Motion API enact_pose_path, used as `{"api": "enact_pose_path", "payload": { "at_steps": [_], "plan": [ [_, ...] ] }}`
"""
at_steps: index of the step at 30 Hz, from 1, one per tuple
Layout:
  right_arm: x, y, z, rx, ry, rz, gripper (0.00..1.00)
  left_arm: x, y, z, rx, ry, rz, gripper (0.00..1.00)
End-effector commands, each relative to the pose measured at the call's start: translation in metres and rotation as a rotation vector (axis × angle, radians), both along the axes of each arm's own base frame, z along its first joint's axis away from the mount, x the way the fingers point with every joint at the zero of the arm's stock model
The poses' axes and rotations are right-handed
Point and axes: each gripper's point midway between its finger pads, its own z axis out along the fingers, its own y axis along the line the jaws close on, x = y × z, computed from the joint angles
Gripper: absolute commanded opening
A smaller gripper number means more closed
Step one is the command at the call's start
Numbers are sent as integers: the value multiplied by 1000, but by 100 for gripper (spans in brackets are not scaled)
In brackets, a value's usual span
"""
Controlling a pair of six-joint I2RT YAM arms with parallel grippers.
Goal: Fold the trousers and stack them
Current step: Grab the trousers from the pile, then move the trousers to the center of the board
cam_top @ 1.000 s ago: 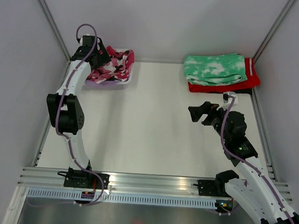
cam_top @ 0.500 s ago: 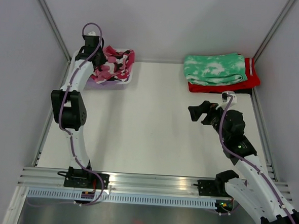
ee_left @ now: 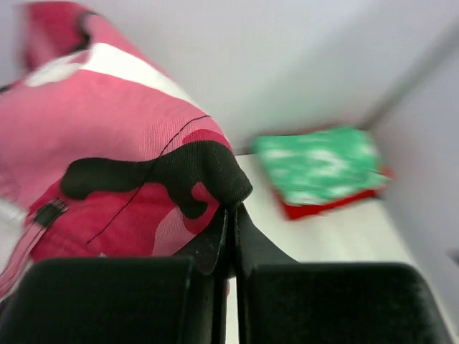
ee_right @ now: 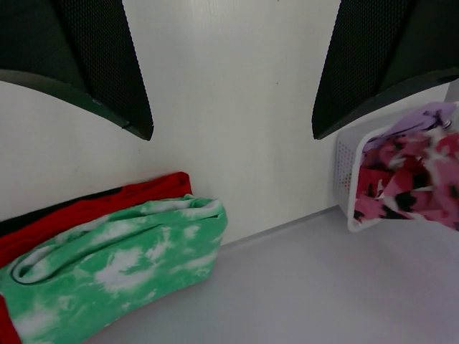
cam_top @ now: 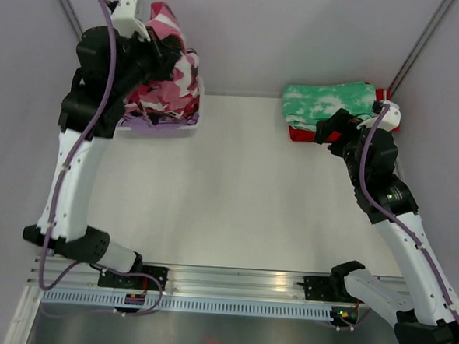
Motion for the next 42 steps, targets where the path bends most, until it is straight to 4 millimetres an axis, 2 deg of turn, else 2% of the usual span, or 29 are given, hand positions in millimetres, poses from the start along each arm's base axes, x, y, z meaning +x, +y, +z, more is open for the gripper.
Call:
{"api": "enact_pose_path", "payload": {
  "at_steps": [1, 2, 3, 4, 5, 6, 7, 8, 9, 11, 12, 14, 15, 16, 17, 18, 19, 21, 23, 25, 26, 27, 30, 33, 35, 36, 37, 38, 42],
  "plan": [
    [-11, -38, -9, -81, 130, -189, 98, -125, -85, 68, -37, -184, -381, 2],
    [-20, -46, -10, -94, 146, -216, 98, -138, -96, 60, -59, -158, -420, 2],
    [-25, -52, -2, -97, 135, -243, 98, -149, -121, 31, -85, -79, -493, 2],
    [-34, -56, -6, -109, 161, -243, 98, -171, -123, 31, -101, -94, -530, 2],
    [-46, -59, 0, -99, 143, -239, 98, -180, -132, 16, -96, -72, -565, 2],
    [-52, -57, -6, -95, 151, -212, 98, -186, -151, -21, -74, -11, -607, 2],
    [-59, -57, -12, -85, 162, -204, 98, -195, -151, -28, -75, -10, -623, 2],
    [-70, -58, -10, -62, 140, -193, 98, -199, -161, -64, -59, 72, -640, 2],
    [-72, -51, -28, -61, 172, -153, 98, -202, -164, -79, -56, 109, -650, 2],
    [-84, -49, -33, -49, 157, -114, 98, -211, -170, -103, -61, 155, -679, 3],
    [-86, -46, -49, -54, 184, -100, 98, -215, -174, -136, -55, 226, -692, 4],
    [-92, -38, -53, -48, 159, -34, 98, -217, -177, -153, -81, 252, -694, 13],
    [-93, -34, -65, -54, 176, -12, 98, -219, -177, -176, -78, 309, -686, 26],
    [-95, -25, -64, -44, 161, 47, 98, -219, -173, -192, -59, 356, -655, 71],
    [-95, -20, -66, -55, 159, 79, 98, -217, -165, -209, -34, 403, -601, 91],
    [-95, -15, -73, -60, 170, 111, 98, -203, -148, -221, 10, 413, -474, 99],
    [-94, -1, -75, -49, 171, 189, 98, -205, -124, -244, 93, 493, -374, 100],
    [-94, 19, -84, -43, 192, 296, 98, -187, -73, -251, 170, 510, -82, 100],
    [-93, 50, -90, 21, 210, 446, 98, -186, -27, -267, 169, 589, 104, 100],
    [-88, 68, -103, 50, 232, 516, 98, -188, -17, -268, 53, 602, 98, 100],
    [-88, 73, -106, 55, 234, 531, 98, -181, 0, -274, -12, 610, 151, 100],
    [-85, 74, -114, 53, 248, 513, 98, -181, -2, -293, -64, 633, 124, 100],
    [-84, 96, -117, 38, 232, 554, 98, -180, -11, -315, -195, 667, 50, 100],
    [-90, 137, -130, 7, 286, 612, 98, -182, -34, -349, -266, 742, -37, 100],
    [-99, 171, -161, -84, 383, 622, 98, -171, -42, -366, -295, 758, -51, 100],
    [-101, 183, -158, -110, 394, 619, 98, -179, -47, -383, -314, 806, -68, 98],
    [-109, 203, -180, -188, 440, 628, 98, -175, -52, -386, -336, 792, -87, 98],
    [-111, 211, -185, -209, 458, 624, 98, -183, -52, -404, -352, 840, -77, 97],
    [-103, 234, -198, -217, 464, 612, 98, -194, -60, -411, -413, 801, -150, 92]
  ]
}}
